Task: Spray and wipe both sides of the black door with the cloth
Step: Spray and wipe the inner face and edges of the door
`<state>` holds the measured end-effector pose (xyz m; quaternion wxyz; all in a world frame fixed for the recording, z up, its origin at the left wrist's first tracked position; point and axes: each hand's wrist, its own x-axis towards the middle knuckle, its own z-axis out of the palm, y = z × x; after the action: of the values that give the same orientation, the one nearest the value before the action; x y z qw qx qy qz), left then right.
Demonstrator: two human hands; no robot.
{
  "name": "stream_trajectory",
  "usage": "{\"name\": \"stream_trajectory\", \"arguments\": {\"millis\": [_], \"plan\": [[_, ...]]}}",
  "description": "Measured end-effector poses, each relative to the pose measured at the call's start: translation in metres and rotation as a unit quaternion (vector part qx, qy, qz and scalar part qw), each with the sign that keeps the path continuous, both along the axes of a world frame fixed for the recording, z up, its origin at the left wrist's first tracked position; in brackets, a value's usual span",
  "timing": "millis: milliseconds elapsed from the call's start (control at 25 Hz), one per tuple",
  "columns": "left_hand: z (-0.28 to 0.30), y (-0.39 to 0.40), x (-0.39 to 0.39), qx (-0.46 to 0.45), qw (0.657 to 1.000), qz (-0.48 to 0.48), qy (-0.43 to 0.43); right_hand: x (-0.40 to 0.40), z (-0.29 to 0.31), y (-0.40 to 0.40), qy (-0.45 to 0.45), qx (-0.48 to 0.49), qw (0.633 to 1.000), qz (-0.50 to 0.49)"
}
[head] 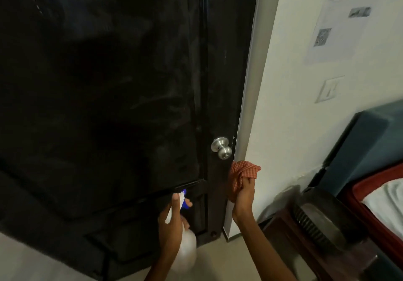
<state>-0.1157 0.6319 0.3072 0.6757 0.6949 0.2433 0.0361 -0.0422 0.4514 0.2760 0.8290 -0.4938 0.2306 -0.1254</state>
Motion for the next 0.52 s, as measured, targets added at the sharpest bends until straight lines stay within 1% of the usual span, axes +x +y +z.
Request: {"name": "stream_trajectory", "arguments": {"millis": [80,120,160,200,240,280,320,360,440,520], "plan": [[0.003,-0.014,0.014,-0.007,1.000,0.031,-0.002,0.030,0.013,-0.006,-0.055,-0.077,0.995,0.013],[0.005,-0.021,0.019,-0.004,0.999,0.037,-0.021,0.042,0.019,-0.006,-0.084,-0.124,0.988,0.027],[0.007,-0.028,0.024,-0.002,0.998,0.043,-0.043,0.053,0.020,-0.007,-0.112,-0.193,0.973,0.051],[0.008,-0.034,0.027,0.002,0.997,0.052,-0.053,0.062,0.015,-0.008,-0.126,-0.290,0.946,0.076],[0.006,-0.038,0.031,0.005,0.997,0.064,-0.052,0.071,0.007,-0.008,-0.128,-0.407,0.900,0.090],[0.005,-0.040,0.035,0.006,0.996,0.077,-0.047,0.078,-0.002,-0.009,-0.130,-0.523,0.837,0.100],[0.003,-0.042,0.039,0.003,0.995,0.090,-0.038,0.085,-0.014,-0.010,-0.133,-0.611,0.773,0.104],[0.002,-0.044,0.043,0.000,0.994,0.101,-0.030,0.089,-0.021,-0.012,-0.132,-0.658,0.734,0.107],[0.000,-0.049,0.047,0.005,0.993,0.114,-0.033,0.094,-0.028,-0.020,-0.142,-0.707,0.684,0.112],[-0.001,-0.053,0.051,0.019,0.993,0.108,-0.048,0.099,-0.029,-0.027,-0.168,-0.727,0.656,0.113]]}}
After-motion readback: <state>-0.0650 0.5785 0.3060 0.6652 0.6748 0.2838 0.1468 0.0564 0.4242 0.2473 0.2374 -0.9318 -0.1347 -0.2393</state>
